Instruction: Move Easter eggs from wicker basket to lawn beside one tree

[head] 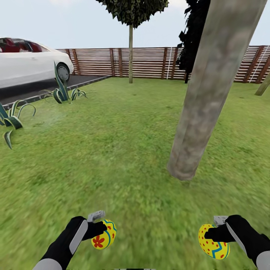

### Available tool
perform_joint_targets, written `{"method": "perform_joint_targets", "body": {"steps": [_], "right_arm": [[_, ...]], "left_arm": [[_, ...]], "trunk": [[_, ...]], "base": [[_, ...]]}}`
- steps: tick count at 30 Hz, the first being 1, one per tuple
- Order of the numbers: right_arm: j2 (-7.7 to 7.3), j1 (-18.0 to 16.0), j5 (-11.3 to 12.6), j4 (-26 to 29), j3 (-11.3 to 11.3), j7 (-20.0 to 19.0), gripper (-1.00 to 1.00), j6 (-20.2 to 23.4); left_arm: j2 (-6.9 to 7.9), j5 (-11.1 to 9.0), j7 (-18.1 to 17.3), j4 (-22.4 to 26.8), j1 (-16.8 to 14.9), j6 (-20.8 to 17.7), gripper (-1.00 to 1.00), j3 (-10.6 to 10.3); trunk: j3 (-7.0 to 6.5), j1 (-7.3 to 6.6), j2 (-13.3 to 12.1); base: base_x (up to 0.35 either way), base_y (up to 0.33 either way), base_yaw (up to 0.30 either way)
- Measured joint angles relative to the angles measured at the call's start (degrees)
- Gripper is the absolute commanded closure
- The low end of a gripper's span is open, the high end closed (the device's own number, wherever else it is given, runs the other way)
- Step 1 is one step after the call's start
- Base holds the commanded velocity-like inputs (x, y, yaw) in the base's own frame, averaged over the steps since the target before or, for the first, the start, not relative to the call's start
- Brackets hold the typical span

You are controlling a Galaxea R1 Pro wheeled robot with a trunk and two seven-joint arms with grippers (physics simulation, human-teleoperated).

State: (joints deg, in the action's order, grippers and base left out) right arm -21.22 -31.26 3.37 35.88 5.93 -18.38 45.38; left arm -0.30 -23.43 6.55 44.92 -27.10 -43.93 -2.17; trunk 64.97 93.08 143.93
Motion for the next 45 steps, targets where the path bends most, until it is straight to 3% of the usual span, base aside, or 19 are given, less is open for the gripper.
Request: {"method": "perform_joint_targets", "body": {"steps": [10, 12, 15, 17, 37, 45], "right_arm": [[-0.02, 0.0, 0.0, 0.0, -0.1, 0.0, 1.00, 0.0], [0.02, 0.0, 0.0, 0.0, 0.0, 0.0, 1.00, 0.0], [0.03, 0.0, 0.0, 0.0, 0.0, 0.0, 1.00, 0.0], [0.03, 0.0, 0.1, 0.0, 0.0, 0.0, 1.00, 0.0], [-0.03, 0.0, 0.1, 0.0, -0.1, 0.0, 1.00, 0.0], [-0.05, 0.0, 0.1, 0.0, -0.1, 0.0, 1.00, 0.0]], "left_arm": [[0.43, -0.1, -0.4, 0.2, 0.0, 0.0, 1.00, 0.3], [2.65, 0.3, -0.4, 0.5, 0.0, -0.1, 1.00, 0.6], [8.31, 0.1, -0.6, 2.5, 0.0, -0.4, 1.00, 0.7], [9.91, -0.2, -0.7, 3.4, 0.0, -0.7, 1.00, 0.9], [9.40, -0.4, -0.5, 3.3, 0.0, -0.5, 1.00, 0.6], [9.13, -0.4, -0.7, 2.9, 0.0, 0.1, 1.00, 0.6]], "trunk": [[2.22, 0.26, 0.1], [2.66, 0.31, 0.2], [3.32, 0.38, 0.2], [3.77, 0.44, 0.2], [8.20, 0.95, 0.5], [8.20, 0.95, 0.5]], "base": [[0.000, 0.000, 0.000], [0.000, 0.000, 0.000], [0.000, 0.000, 0.000], [0.000, 0.000, 0.000], [0.000, 0.000, 0.000], [0.000, 0.000, -0.021]]}}
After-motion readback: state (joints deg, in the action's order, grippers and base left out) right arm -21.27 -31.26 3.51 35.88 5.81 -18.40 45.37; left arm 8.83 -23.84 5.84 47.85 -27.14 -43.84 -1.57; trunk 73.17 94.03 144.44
